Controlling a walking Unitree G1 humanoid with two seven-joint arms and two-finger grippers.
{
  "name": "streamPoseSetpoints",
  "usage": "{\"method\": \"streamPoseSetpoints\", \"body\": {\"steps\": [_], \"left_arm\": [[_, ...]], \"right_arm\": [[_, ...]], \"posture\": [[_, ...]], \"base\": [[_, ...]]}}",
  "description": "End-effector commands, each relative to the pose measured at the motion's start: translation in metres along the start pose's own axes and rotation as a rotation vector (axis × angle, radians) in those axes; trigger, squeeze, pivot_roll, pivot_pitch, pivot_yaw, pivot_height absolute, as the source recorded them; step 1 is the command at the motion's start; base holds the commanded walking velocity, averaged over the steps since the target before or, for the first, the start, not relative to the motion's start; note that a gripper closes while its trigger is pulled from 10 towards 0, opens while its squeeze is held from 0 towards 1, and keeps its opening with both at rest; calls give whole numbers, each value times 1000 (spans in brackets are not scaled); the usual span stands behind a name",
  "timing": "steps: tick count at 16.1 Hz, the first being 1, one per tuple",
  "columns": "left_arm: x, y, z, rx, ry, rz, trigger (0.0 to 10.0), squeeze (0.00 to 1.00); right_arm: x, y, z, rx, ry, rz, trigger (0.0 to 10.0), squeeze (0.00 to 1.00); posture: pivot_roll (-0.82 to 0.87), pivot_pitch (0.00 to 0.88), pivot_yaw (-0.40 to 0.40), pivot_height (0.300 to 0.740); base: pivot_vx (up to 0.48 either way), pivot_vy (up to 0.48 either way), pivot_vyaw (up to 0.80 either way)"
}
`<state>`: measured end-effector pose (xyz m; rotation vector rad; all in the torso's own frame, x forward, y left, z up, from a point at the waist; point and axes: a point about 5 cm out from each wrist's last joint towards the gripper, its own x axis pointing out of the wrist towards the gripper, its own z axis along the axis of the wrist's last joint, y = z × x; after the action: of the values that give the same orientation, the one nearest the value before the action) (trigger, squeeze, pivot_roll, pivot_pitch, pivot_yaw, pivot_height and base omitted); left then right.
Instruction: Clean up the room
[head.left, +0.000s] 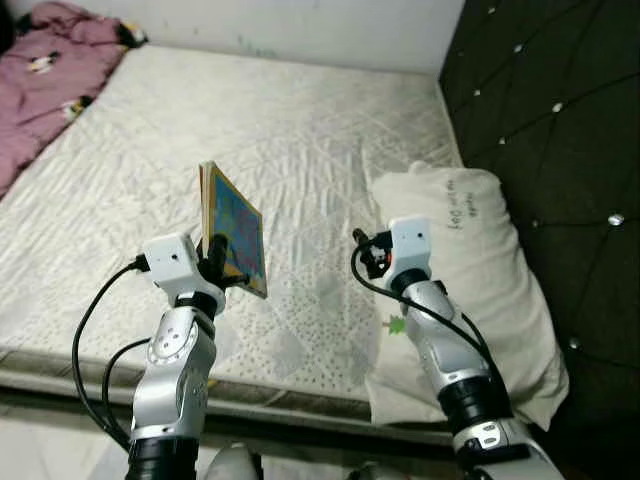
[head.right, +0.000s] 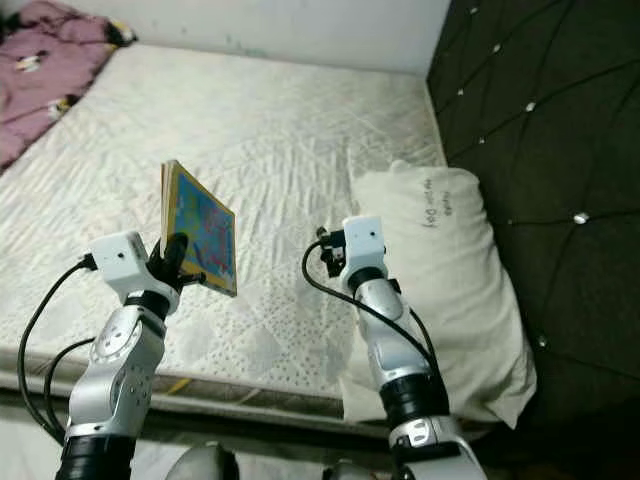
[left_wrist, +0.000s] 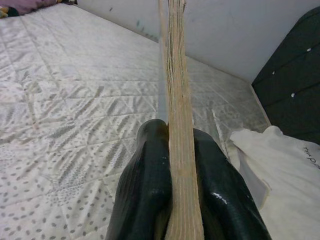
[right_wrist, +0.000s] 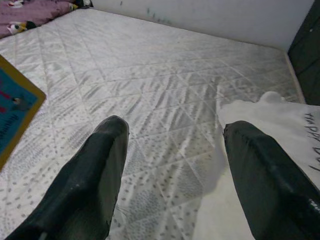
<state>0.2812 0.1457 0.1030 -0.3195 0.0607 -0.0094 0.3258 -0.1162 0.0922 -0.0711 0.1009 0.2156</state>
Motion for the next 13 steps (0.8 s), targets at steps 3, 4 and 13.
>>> {"method": "streamPoseSetpoints", "body": {"steps": [3, 4, 13], "left_arm": [[1, -6, 3, -6, -13, 5, 10000, 0], [1, -4, 2, -5, -9, 20, 10000, 0], [1, -2, 1, -3, -8, 41, 10000, 0]], "right_arm": [[-1, -5, 0, -2, -3, -12, 10000, 0], [-1, -5, 0, -4, -3, -10, 10000, 0], [-1, -4, 0, -14, -5, 5, 10000, 0]], "posture": [[21, 38, -15, 740], [21, 38, -15, 740], [21, 44, -20, 740]], "base": [[0, 0, 0], [0, 0, 0], [0, 0, 0]]}}
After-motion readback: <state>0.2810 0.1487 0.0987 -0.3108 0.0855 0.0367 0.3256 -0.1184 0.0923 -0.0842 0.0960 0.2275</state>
